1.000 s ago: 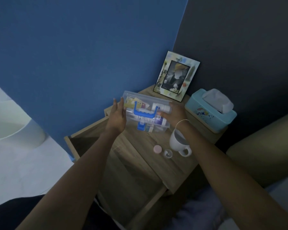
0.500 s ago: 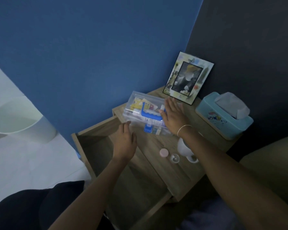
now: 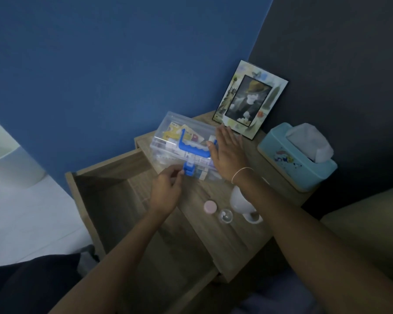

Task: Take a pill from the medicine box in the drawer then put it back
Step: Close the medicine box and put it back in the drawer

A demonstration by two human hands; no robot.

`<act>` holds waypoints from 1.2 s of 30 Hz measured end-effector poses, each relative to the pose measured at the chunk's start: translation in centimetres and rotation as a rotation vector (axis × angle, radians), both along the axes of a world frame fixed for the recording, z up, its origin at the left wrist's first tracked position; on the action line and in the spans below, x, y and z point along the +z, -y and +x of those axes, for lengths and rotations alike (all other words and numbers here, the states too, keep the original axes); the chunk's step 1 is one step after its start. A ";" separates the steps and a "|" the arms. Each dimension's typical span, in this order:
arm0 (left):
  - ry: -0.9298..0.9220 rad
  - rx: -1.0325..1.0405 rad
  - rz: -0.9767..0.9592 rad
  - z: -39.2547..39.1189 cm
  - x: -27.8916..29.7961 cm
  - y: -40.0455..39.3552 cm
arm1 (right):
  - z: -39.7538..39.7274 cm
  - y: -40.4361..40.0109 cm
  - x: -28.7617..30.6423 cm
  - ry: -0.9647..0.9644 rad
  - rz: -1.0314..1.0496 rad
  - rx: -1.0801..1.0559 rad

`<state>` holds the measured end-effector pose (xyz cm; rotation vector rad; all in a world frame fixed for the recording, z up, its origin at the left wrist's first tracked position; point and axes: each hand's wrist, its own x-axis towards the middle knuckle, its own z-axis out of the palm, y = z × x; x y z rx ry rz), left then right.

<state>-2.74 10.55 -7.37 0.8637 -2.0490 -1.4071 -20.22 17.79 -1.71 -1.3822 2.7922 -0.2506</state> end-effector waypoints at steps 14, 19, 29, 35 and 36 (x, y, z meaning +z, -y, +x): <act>-0.234 0.048 0.275 0.6 0.9 -0.1 | -0.2 0.0 -0.6 -0.020 -0.046 0.013; -0.288 0.124 0.270 -0.7 1.7 -0.4 | -0.2 0.0 -0.6 -0.020 -0.065 0.008; -0.221 0.166 0.309 -1.9 0.6 0.0 | -0.2 0.0 -0.7 -0.014 -0.076 0.010; -0.173 0.124 0.157 -1.8 -0.1 -0.3 | -0.4 0.0 -0.6 -0.018 -0.066 0.013; -0.169 0.124 0.152 -1.8 0.0 -0.3 | -0.4 0.1 -0.6 -0.018 -0.068 0.015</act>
